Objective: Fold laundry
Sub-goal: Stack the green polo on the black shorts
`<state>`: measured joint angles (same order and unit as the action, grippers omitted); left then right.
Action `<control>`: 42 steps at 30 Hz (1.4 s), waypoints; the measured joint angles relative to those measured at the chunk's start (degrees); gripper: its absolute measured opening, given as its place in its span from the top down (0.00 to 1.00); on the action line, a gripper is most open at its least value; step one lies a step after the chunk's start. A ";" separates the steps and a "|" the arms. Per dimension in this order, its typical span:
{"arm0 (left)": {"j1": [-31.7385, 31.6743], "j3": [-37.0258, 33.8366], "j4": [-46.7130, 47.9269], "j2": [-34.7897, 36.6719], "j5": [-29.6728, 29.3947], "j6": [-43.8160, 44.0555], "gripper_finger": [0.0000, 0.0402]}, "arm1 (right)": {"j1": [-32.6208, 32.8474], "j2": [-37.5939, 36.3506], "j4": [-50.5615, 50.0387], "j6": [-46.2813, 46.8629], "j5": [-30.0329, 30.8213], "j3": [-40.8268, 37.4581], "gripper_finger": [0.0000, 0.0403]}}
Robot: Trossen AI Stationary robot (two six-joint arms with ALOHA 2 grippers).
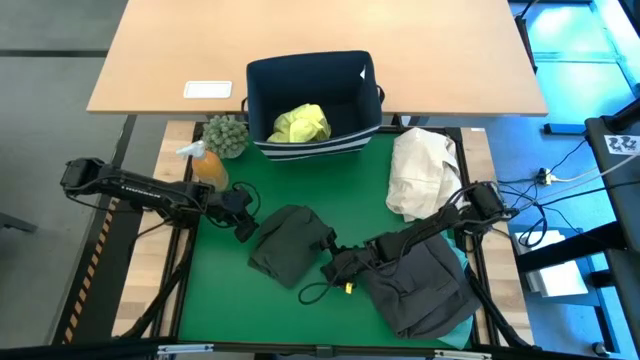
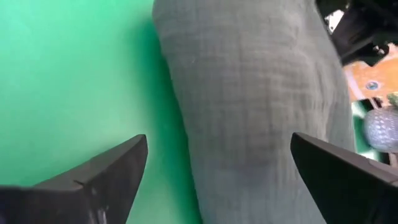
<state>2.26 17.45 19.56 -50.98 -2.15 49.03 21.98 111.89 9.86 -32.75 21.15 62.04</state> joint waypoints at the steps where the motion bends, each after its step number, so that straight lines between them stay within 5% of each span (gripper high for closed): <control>1: 0.00 0.00 -0.09 -0.05 -0.02 0.40 0.59 | 0.02 0.77 0.42 -0.76 0.31 -0.02 0.02; 10: 0.54 -0.04 -3.03 -3.45 1.60 3.38 0.59 | -1.57 6.19 4.47 -3.80 4.86 2.29 0.03; 31: 5.40 -0.02 -16.81 -15.71 7.64 4.67 0.59 | -5.19 6.48 6.80 -5.46 6.68 2.78 0.03; 42: 5.80 0.00 -17.69 -15.70 7.74 4.88 0.59 | -5.15 6.48 10.66 -5.39 5.41 2.80 0.24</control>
<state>8.07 17.45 1.87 -66.69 5.58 53.91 16.83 118.37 20.51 -38.14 26.56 64.84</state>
